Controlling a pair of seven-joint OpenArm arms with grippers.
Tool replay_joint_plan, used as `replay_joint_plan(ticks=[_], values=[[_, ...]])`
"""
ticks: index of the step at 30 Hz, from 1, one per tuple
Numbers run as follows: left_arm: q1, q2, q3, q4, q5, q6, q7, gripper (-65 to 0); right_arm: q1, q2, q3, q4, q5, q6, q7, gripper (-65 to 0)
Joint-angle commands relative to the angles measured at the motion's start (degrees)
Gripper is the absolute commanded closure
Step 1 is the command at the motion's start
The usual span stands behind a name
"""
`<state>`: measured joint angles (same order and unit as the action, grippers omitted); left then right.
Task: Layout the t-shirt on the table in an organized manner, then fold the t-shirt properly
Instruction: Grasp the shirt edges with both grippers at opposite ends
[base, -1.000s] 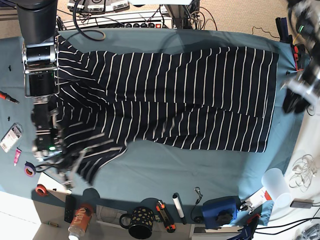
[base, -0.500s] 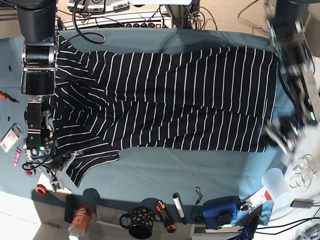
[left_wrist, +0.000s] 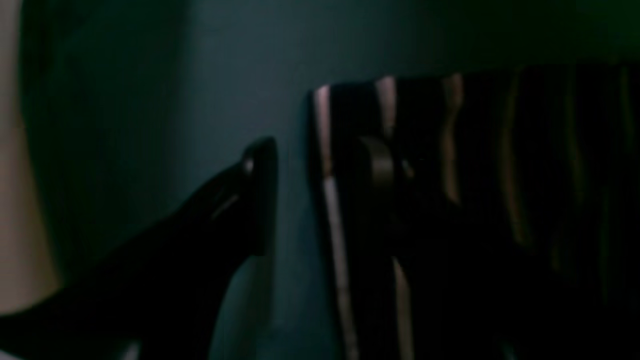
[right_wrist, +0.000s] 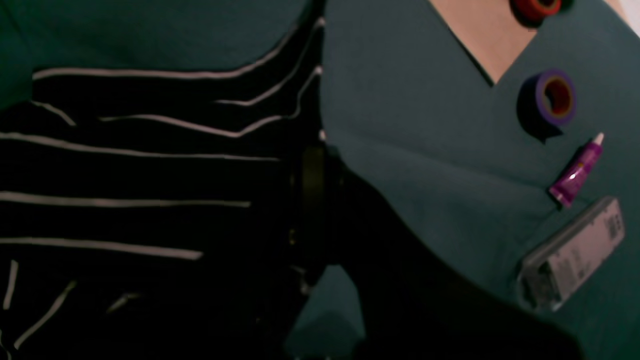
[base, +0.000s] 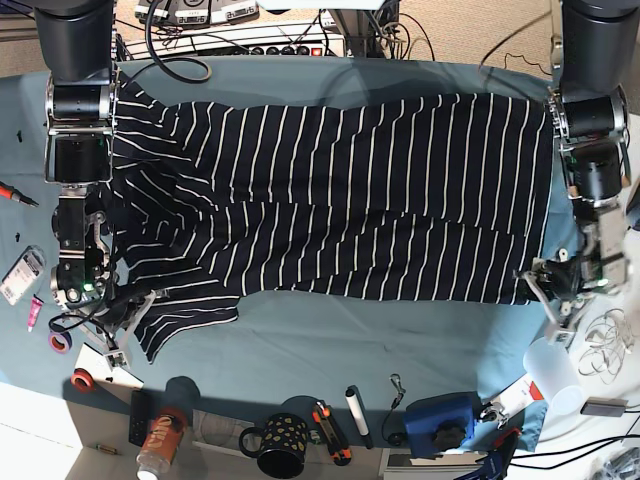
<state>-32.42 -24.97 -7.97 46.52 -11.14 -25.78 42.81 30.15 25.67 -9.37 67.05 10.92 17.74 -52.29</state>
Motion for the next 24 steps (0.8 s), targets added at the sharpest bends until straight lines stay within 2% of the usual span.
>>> replay_joint_plan(ticks=[1, 6, 9, 14, 18, 20, 23, 24], values=[[-2.1, -0.9, 1.2, 1.0, 0.5, 0.8, -0.9, -25.8, 1.9, 0.9, 0.5, 0.8, -0.1, -0.4, 0.9, 0.0], [-2.0, -0.9, 5.7, 1.0, -1.7, 0.9, -0.2, -25.8, 1.9, 0.9, 0.5, 0.8, -0.1, -0.4, 0.2, 0.0], [-1.8, -0.5, 6.3, 1.0, -3.6, 0.1, 2.8, -25.8, 1.9, 0.8, 0.5, 0.8, -0.1, -0.4, 0.0, 0.0], [-1.6, -0.5, 6.3, 1.0, -8.7, -3.8, 6.9, -25.8, 1.9, 0.9, 0.5, 0.8, -0.1, -0.4, 0.0, 0.0], [-1.9, -0.5, 6.3, 1.0, -13.0, -4.3, 6.7, -24.8, 1.9, 0.9, 0.5, 0.8, -0.1, -0.4, 0.0, 0.0], [-1.9, -0.5, 6.3, 1.0, -13.2, -4.0, 6.0, -19.6, 1.9, 0.9, 0.5, 0.8, -0.4, -0.4, -0.2, 0.0], [-1.9, -0.6, 6.3, 1.0, -13.1, -4.0, 4.1, -3.2, 1.9, 0.9, 0.5, 0.8, -2.1, -0.4, 0.2, 0.0], [-1.9, -0.8, 6.3, 1.0, -13.1, -3.7, 3.4, 0.0, 1.9, 0.9, 0.5, 0.8, -3.2, -0.4, 1.2, 0.0]])
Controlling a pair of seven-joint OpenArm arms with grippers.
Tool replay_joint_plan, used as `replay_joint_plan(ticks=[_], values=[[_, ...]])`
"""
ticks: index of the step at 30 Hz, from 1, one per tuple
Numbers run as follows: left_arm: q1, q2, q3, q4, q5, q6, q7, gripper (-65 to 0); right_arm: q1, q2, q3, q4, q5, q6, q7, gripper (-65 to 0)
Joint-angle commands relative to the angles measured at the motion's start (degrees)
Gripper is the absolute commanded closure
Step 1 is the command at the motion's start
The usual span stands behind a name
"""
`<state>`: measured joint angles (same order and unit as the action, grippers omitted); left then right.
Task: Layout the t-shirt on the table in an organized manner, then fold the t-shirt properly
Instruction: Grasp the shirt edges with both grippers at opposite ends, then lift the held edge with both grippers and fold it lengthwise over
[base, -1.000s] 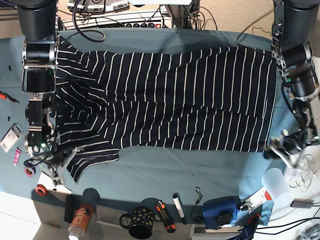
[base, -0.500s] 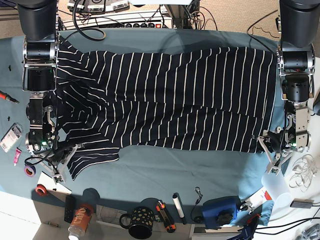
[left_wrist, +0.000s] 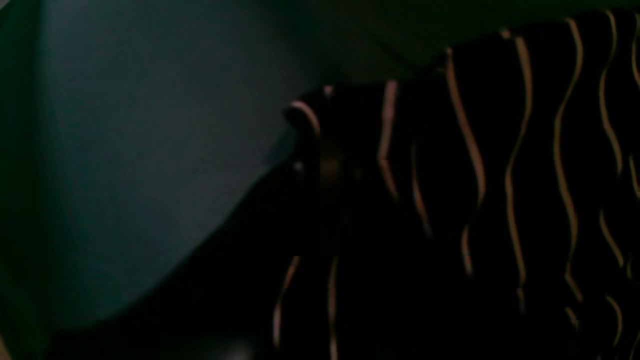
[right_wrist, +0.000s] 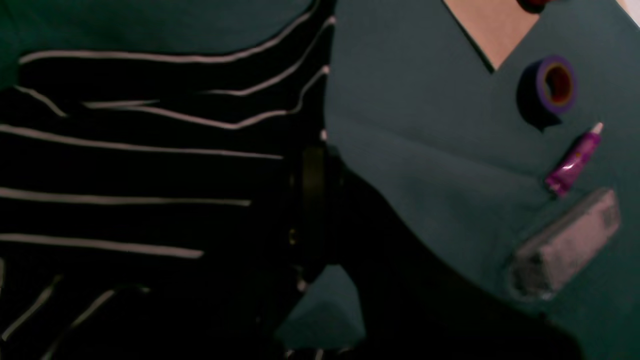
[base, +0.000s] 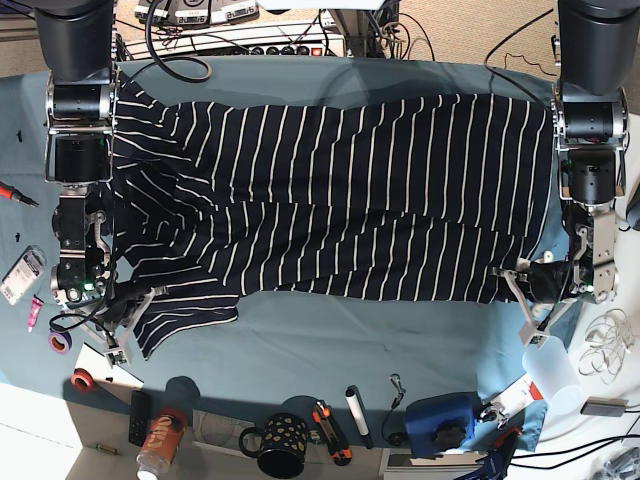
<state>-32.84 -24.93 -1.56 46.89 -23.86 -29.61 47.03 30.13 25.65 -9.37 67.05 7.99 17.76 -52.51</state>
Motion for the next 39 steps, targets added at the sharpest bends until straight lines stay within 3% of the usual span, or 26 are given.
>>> replay_joint_plan(ticks=[1, 4, 7, 15, 20, 27, 29, 32, 36, 39], values=[[-1.5, -1.0, -0.1, 0.6, -0.4, 0.9, -1.8, 0.0, 1.9, 0.9, 0.5, 0.7, -1.4, -0.5, 2.9, 0.0], [-2.0, -1.5, -0.1, 0.6, -0.2, 5.2, -3.6, 0.0, 1.9, 1.0, 0.5, 0.7, -4.2, -3.0, 9.3, 0.0], [-3.1, -2.5, -0.1, 0.6, -0.2, 7.2, -5.4, 0.0, 2.0, 1.0, 0.5, 0.7, -6.0, -6.4, 15.3, 0.0], [-5.9, -5.3, -0.1, 0.6, -0.2, 9.0, -8.1, 0.0, 2.0, 1.0, 0.5, 0.7, -5.9, -6.7, 18.6, 0.0], [-6.3, -5.7, -0.1, 0.6, -0.2, 9.0, -6.7, 0.0, 2.0, 1.0, 0.5, 0.7, -5.9, -6.7, 18.0, 0.0], [-5.7, -5.8, -1.1, 0.6, -0.8, 8.9, 0.0, 0.0, 2.0, 1.0, 0.5, 0.8, -5.9, -6.7, 11.3, 0.0], [-5.8, -5.8, -3.5, 0.6, -3.6, 8.8, 1.0, 0.0, 2.0, 1.0, 0.5, 0.8, -5.6, -6.7, 10.2, 0.0], [-5.7, -5.8, -9.6, 0.6, -10.0, 5.4, 5.0, 0.0, 1.9, 1.0, 0.5, 1.4, -3.1, -6.7, 8.0, 0.0], [-5.7, -5.7, -18.7, 0.6, -18.8, -1.7, 15.3, 0.0, 1.9, 1.0, 0.5, 4.5, 0.5, -6.3, 4.4, 0.0], [-5.7, -5.8, -24.6, 0.6, -22.1, -4.1, 22.1, 0.0, 1.9, 1.0, 0.5, 8.3, 3.1, -4.8, 0.3, 0.0]])
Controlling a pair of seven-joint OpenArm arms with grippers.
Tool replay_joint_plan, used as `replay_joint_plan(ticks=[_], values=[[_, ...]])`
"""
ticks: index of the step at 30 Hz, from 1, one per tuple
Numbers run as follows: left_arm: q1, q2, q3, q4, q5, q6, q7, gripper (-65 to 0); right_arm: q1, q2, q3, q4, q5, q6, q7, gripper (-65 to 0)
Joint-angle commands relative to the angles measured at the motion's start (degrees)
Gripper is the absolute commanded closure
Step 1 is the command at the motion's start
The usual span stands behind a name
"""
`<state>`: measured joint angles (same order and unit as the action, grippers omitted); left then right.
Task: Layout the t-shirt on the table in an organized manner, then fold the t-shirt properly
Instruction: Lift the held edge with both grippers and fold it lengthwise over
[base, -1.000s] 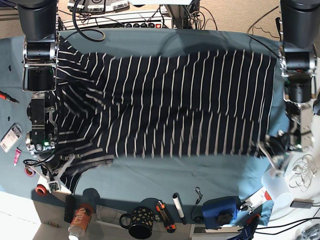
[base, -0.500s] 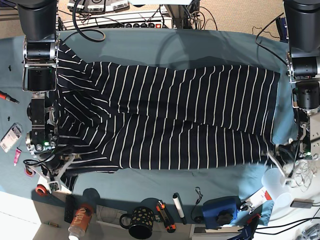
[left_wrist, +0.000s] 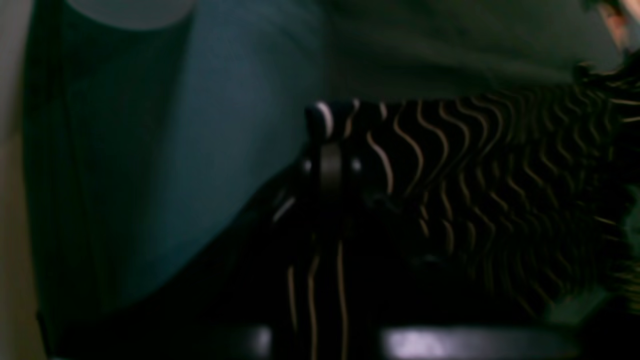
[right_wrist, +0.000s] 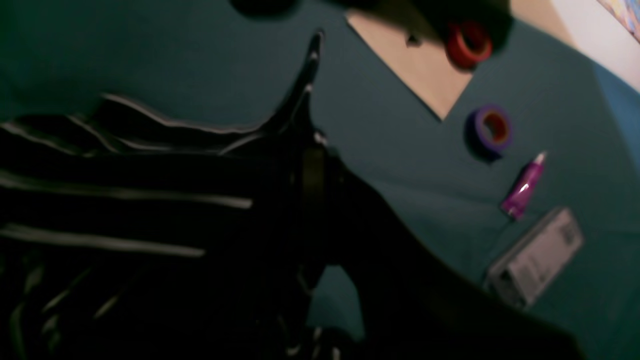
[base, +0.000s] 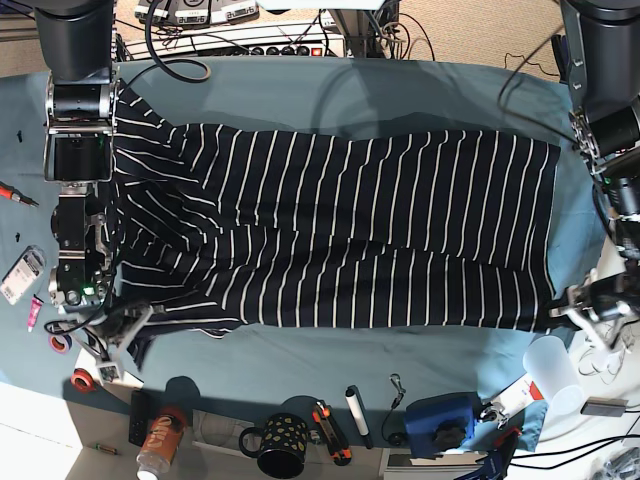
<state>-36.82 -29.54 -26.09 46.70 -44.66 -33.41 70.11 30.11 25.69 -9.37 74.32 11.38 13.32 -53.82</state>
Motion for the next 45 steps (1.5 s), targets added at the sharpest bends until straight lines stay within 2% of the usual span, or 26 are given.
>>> replay_joint_plan(ticks=[1, 4, 7, 11, 14, 20, 25, 29, 33, 38, 45], values=[[-1.7, -1.5, -1.4, 0.8, -2.6, -0.4, 0.9, 0.0, 2.0, 1.0, 0.5, 2.5, 1.3, 0.3, -0.1, 0.0], [-0.7, -3.1, -2.6, 0.8, -10.3, 0.1, 5.9, 0.0, 1.9, 1.0, 0.5, 6.7, 5.7, 1.6, -5.6, 0.0], [0.9, -4.4, -2.6, 0.9, -17.7, -0.3, 9.9, 0.0, 1.9, 1.0, 0.5, 9.7, 7.3, 2.5, -9.8, 0.0], [4.4, -5.2, -2.6, 1.7, -18.6, -0.5, 9.9, 0.0, 1.7, 1.0, 0.6, 10.5, 7.4, 2.5, -12.4, 0.0], [8.3, -5.2, -2.6, 4.0, -18.9, -0.5, 9.9, 0.0, -0.1, 1.0, 2.0, 10.5, 10.9, 3.9, -13.4, 0.0], [17.8, -5.2, -2.6, 13.6, -23.6, -0.1, 9.9, 0.0, -7.4, 0.9, 12.3, 14.3, 17.9, 7.9, -15.2, 0.0], [26.3, -5.2, -2.6, 24.7, -23.5, 1.1, 8.2, 0.0, -14.8, 1.0, 20.8, 19.5, 22.7, 11.3, -16.0, 0.0], [30.6, -5.2, -2.6, 30.4, -23.5, 1.1, 7.8, 0.0, -19.9, 0.9, 22.3, 21.4, 25.2, 12.9, -16.3, 0.0], [32.7, -5.0, -2.6, 30.8, -21.3, 0.9, 5.9, 0.0, -23.8, 1.0, 22.3, 22.8, 25.0, 12.9, -16.3, 0.0], [33.0, -5.1, -2.6, 30.8, -12.7, 2.6, 0.2, 0.0, -26.4, 0.9, 25.3, 25.1, 25.0, 12.9, -16.1, 0.0], [33.0, -5.1, -2.6, 30.8, -12.9, 2.5, -0.1, 0.0, -26.5, 0.8, 34.0, 25.7, 25.1, 13.6, -17.4, 0.0]])
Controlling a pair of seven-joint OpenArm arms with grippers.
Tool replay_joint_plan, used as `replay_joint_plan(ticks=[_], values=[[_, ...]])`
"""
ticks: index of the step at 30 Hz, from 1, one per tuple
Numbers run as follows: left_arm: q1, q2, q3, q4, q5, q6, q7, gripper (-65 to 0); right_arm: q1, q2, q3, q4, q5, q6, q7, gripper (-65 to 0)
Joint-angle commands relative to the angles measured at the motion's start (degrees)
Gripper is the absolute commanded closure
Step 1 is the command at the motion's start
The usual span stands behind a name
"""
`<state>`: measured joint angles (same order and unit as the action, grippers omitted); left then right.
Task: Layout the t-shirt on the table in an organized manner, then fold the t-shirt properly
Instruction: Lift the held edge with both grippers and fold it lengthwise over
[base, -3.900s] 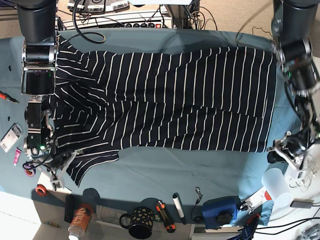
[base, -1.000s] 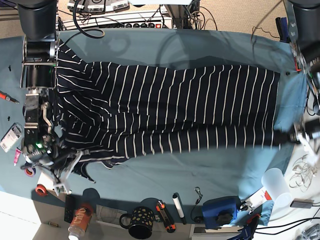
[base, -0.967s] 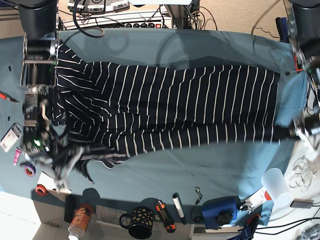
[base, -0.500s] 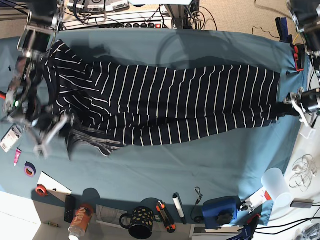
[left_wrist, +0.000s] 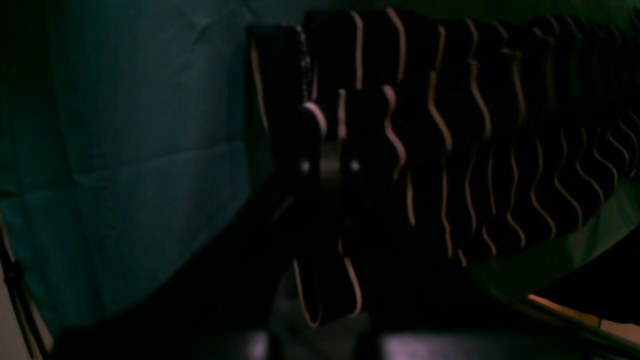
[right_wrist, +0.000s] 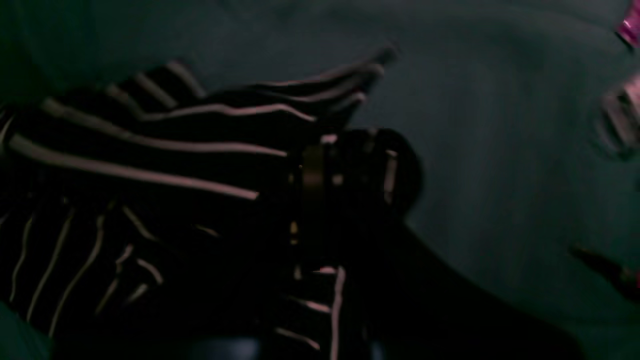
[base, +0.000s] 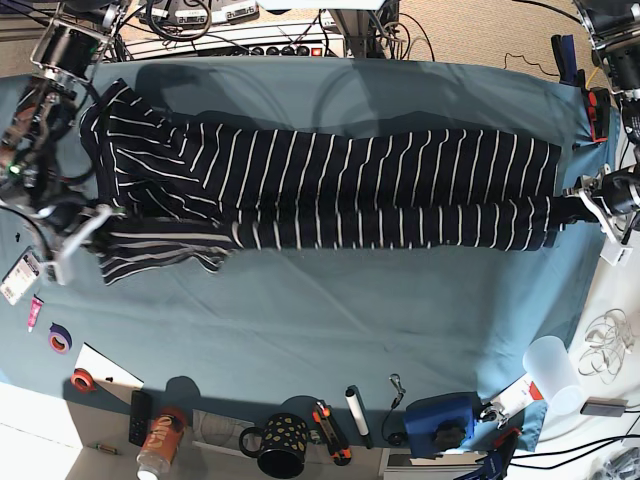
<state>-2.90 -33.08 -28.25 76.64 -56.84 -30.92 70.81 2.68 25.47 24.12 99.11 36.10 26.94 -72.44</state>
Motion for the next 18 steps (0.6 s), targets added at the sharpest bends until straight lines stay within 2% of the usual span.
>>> replay_joint_plan(ticks=[1, 6, 11, 18], values=[[-0.9, -1.6, -0.5, 0.9, -0.8, 0.0, -0.8, 0.0, 0.9, 1.0, 1.3, 1.0, 0.4, 0.7, 0.7, 0.0], [-0.9, -1.5, -0.5, 0.9, -0.8, 0.0, -0.5, 0.0, 0.9, 1.0, 4.4, 1.0, 0.4, 1.2, 0.5, 0.0], [-0.5, -1.5, -0.4, 0.9, -3.7, 0.0, 4.2, 0.0, -0.3, 1.0, 4.5, 1.0, 1.2, 1.8, -0.9, 0.0], [2.1, -1.4, -0.4, 0.9, -1.0, -0.2, -0.4, 0.0, -5.2, 0.7, 4.4, 1.0, 2.4, 2.1, 0.6, 0.0]])
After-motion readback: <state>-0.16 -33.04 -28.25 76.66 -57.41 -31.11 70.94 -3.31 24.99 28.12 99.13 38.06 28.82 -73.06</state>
